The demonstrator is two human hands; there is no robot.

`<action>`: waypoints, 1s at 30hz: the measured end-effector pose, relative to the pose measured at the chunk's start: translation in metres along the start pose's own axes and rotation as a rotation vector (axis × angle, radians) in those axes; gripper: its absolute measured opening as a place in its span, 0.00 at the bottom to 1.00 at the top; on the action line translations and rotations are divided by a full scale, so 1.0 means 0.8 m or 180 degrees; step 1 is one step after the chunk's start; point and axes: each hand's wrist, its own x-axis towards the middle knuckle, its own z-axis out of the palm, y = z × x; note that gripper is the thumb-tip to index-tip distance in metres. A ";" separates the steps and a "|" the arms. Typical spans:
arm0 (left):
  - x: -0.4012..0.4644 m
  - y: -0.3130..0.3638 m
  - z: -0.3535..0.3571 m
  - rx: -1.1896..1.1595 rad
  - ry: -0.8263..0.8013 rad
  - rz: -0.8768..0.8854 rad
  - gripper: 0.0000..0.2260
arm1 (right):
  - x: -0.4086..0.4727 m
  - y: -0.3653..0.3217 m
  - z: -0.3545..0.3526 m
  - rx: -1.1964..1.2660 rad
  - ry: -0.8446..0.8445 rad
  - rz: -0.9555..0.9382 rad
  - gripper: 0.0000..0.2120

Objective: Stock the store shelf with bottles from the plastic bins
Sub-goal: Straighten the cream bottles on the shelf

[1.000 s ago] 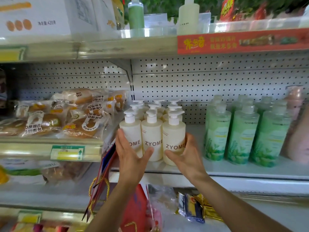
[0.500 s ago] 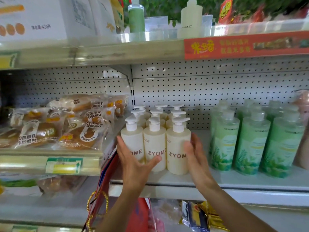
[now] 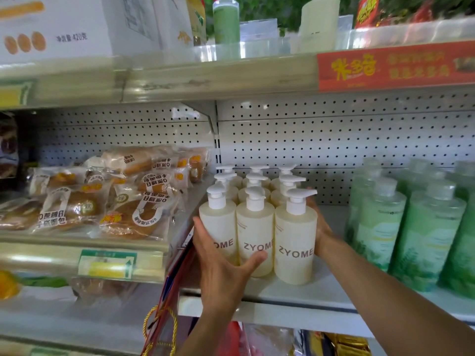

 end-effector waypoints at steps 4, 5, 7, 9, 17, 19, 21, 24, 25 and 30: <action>0.000 0.000 -0.001 0.0006 -0.0031 -0.0022 0.66 | 0.000 -0.001 0.003 0.0065 -0.0108 -0.0125 0.35; -0.001 0.000 -0.001 0.0003 -0.0036 -0.0028 0.66 | -0.003 -0.003 0.005 0.0009 -0.0062 -0.0130 0.34; -0.001 0.001 -0.002 0.0008 -0.0048 -0.0036 0.66 | -0.011 -0.005 0.006 -0.0132 0.0089 -0.0110 0.31; -0.002 0.002 -0.002 0.0010 -0.0044 -0.0047 0.65 | -0.024 0.003 0.003 -0.0224 0.0281 -0.0094 0.37; -0.010 0.006 0.001 0.0371 0.0014 0.0104 0.64 | -0.116 0.059 0.013 -0.0848 0.0035 -0.1643 0.34; -0.011 0.007 0.000 0.0435 0.0006 0.0113 0.65 | -0.115 0.066 0.009 -0.1229 0.0044 -0.1710 0.42; -0.011 0.008 0.000 0.0462 0.0005 0.0106 0.65 | -0.111 0.067 0.012 -0.1471 0.0255 -0.1716 0.43; -0.011 0.007 0.000 0.0519 0.0014 0.0119 0.65 | -0.106 0.068 0.017 -0.1508 0.0373 -0.1708 0.42; -0.012 0.006 0.000 0.0538 0.0017 0.0130 0.65 | -0.105 0.068 0.018 -0.1439 0.0375 -0.1714 0.42; -0.012 0.005 0.000 0.0625 0.0008 0.0159 0.66 | -0.110 0.061 0.015 -0.1280 0.0343 -0.1683 0.45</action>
